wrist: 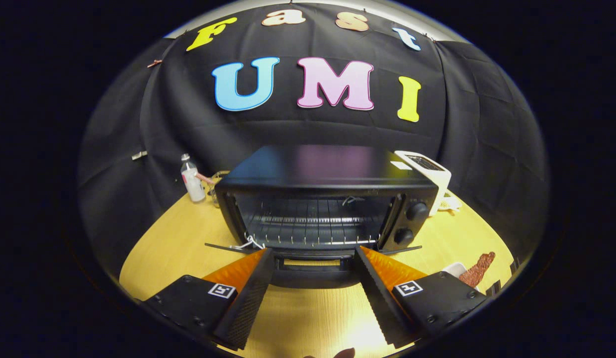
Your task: Open the toaster oven, put the food inside, and close the toaster oven door.
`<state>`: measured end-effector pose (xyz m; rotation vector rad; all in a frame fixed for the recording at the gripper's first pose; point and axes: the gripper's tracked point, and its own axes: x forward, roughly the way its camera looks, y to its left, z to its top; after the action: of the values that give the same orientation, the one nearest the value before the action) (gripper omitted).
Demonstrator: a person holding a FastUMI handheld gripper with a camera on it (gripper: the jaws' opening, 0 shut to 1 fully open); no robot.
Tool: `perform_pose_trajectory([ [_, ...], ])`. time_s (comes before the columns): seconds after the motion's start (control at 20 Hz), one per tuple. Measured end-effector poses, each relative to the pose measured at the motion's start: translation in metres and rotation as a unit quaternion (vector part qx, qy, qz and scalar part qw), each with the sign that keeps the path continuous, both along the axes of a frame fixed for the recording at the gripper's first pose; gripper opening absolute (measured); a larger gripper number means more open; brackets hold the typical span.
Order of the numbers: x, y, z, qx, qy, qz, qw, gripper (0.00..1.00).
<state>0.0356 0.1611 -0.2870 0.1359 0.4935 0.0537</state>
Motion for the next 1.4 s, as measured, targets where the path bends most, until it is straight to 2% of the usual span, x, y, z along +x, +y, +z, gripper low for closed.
perform_pose_trajectory([
  [0.15,-0.026,0.003,-0.036,0.007,0.045,0.004,0.999,0.99],
  [0.4,-0.043,0.004,-0.08,0.017,0.101,0.011,0.995,0.98],
  [0.5,-0.046,0.005,-0.076,0.018,0.099,0.017,0.995,0.98],
  [0.75,-0.065,-0.012,-0.062,0.03,0.096,0.079,0.992,0.97],
  [0.85,-0.075,-0.037,-0.046,0.04,0.099,0.101,0.989,0.97],
  [1.0,-0.082,-0.088,-0.019,0.058,0.1,0.11,0.987,0.97],
  [1.15,-0.09,-0.139,-0.009,0.088,0.131,0.122,0.98,0.99],
  [1.25,-0.09,-0.185,-0.008,0.096,0.152,0.115,0.977,0.97],
  [1.4,-0.077,-0.261,-0.015,0.07,0.175,0.095,0.977,0.89],
])
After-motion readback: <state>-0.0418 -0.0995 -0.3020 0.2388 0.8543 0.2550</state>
